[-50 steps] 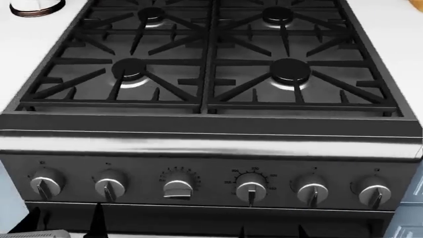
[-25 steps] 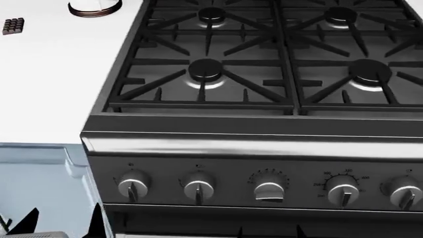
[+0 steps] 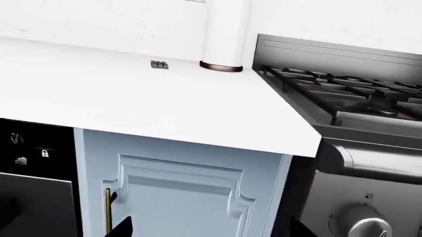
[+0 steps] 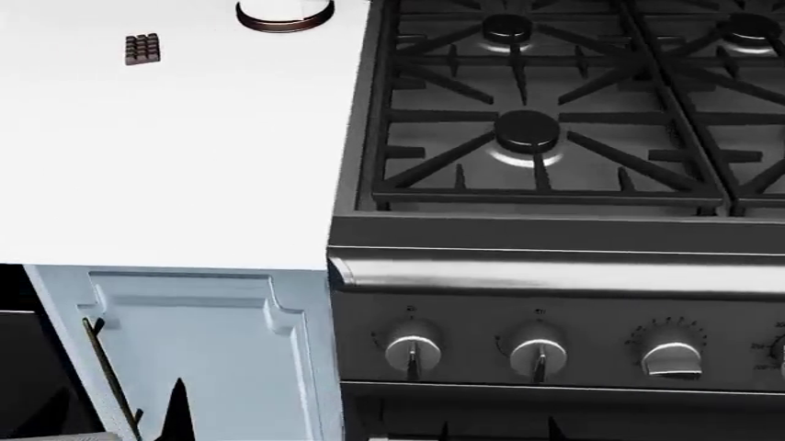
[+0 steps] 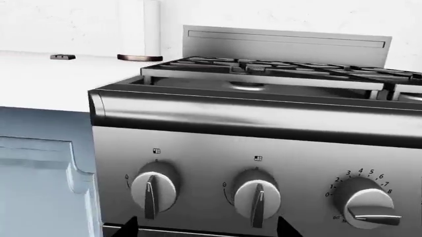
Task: Close the microwave door
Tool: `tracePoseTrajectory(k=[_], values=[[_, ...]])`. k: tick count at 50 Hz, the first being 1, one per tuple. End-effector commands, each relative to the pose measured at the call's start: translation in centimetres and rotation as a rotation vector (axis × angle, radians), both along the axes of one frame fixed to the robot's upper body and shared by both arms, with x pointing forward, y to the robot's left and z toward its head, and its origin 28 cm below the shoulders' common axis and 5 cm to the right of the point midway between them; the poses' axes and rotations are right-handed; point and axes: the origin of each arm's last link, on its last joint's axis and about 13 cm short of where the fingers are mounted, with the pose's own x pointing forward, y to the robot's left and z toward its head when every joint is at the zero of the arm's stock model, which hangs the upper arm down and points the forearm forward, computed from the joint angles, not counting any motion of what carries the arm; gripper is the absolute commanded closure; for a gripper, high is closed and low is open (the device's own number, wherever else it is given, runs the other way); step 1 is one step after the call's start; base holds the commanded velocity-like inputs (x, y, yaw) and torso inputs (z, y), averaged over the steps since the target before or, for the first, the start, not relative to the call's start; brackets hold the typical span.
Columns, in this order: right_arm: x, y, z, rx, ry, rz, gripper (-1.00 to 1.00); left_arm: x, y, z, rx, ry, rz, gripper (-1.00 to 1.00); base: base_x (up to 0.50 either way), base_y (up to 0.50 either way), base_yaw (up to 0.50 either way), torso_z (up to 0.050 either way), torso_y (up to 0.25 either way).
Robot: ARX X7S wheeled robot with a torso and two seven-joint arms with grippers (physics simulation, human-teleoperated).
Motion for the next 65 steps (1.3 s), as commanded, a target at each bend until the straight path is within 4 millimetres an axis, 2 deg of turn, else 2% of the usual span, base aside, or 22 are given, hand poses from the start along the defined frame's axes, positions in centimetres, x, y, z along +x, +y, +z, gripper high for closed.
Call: tracePoseTrajectory(k=[1,28,40,42,45,47,51,52,53,54,55,56,57,59,60,61,65], values=[[0.0,0.0,0.0,-0.002,0.001,0.000,-1.00,0.0,0.0,0.0,-0.001,-0.001,0.000,-1.00,0.00,0.50,0.00,0.000,0.000],[0.0,-0.1,0.0,0.007,0.001,-0.013,-1.00,-0.1,0.0,0.5,0.000,-0.013,-0.002,-1.00,0.00,0.49,0.00,0.000,0.000],[-0.1,0.3,0.2,-0.070,-0.036,-0.001,-1.00,0.1,-0.1,2.2,0.006,-0.103,-0.011,-1.00,0.00,0.07,0.00,0.000,0.000],[-0.4,0.4,0.8,-0.119,-0.138,0.001,-1.00,0.1,-0.1,3.9,0.033,-0.214,-0.009,-1.00,0.00,0.00,0.00,0.000,0.000],[-0.7,0.5,1.7,-0.158,-0.265,0.012,-1.00,-0.4,0.1,6.2,0.080,-0.289,0.029,-1.00,0.00,0.00,0.00,0.000,0.000],[-1.3,0.7,2.9,-0.210,-0.458,0.016,-1.00,-1.1,0.4,8.2,0.143,-0.380,0.057,-1.00,0.00,0.00,0.00,0.000,0.000],[-1.9,1.2,3.7,-0.296,-0.568,0.021,-1.00,-3.1,0.4,12.8,0.245,-0.561,0.073,-1.00,0.00,0.00,0.00,0.000,0.000],[-2.0,1.2,3.9,-0.281,-0.577,0.003,-1.00,-3.0,0.4,13.2,0.269,-0.597,0.082,-1.00,0.00,0.00,0.00,0.000,0.000],[-2.1,1.2,4.1,-0.253,-0.563,0.006,-1.00,-3.0,0.0,14.1,0.280,-0.655,0.003,-1.00,0.00,0.00,0.00,0.000,0.000],[-2.2,1.2,4.6,-0.278,-0.594,-0.019,-1.00,-1.9,-0.1,11.7,0.362,-0.660,0.103,-1.00,0.00,0.00,0.00,0.000,0.000],[-2.4,1.3,4.9,-0.267,-0.602,-0.016,-1.00,-2.3,-1.0,11.1,0.383,-0.669,0.066,-1.00,0.00,0.00,0.00,0.000,0.000],[-2.5,1.3,5.4,-0.267,-0.625,-0.026,-1.00,-2.0,0.3,8.6,0.446,-0.638,0.093,-1.00,0.00,0.00,0.00,0.000,0.000],[-2.5,1.3,5.4,-0.267,-0.625,-0.026,-1.00,-2.2,0.0,8.9,0.383,-0.698,0.065,-1.00,0.00,0.00,0.00,0.000,0.000],[-2.5,1.3,5.4,-0.267,-0.625,-0.026,-1.00,-2.2,0.0,8.9,0.383,-0.698,0.065,-1.00,0.00,0.00,0.00,0.000,0.000],[-3.3,1.8,6.8,-0.266,-0.673,0.003,-1.00,-3.1,0.2,10.3,0.432,-0.762,0.058,-1.00,0.00,0.00,0.00,0.000,0.000],[-3.5,1.8,7.2,-0.259,-0.680,0.019,-1.00,-3.4,0.1,11.0,0.453,-0.775,0.059,-1.00,0.00,0.00,0.00,0.000,0.000],[-4.4,1.8,8.9,-0.232,-0.740,0.007,-1.00,-4.0,0.1,12.3,0.469,-0.816,0.050,-1.00,0.00,0.00,0.00,0.000,0.000]])
